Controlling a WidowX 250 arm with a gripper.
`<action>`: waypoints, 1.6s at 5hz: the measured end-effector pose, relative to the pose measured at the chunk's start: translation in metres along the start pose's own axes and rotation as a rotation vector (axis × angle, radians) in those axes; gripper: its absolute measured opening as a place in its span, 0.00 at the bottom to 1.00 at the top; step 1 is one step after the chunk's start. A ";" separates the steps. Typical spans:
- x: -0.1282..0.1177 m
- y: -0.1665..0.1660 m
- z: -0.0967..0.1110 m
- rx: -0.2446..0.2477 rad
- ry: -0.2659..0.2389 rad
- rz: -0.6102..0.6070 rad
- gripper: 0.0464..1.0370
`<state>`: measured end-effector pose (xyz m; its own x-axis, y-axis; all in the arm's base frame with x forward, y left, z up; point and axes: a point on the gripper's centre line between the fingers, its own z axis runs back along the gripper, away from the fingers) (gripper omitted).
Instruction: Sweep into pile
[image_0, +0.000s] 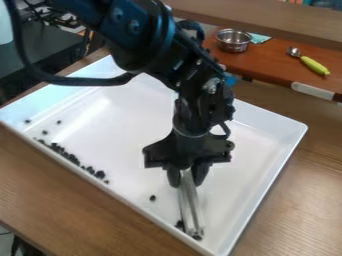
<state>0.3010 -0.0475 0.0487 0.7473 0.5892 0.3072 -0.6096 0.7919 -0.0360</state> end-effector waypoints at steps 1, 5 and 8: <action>0.006 0.008 -0.003 0.026 -0.020 -0.030 0.31; 0.065 0.040 -0.019 0.136 0.027 0.080 0.31; 0.112 0.053 -0.030 0.148 0.086 0.272 0.31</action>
<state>0.3607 0.0650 0.0530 0.5675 0.7923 0.2240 -0.8171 0.5755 0.0349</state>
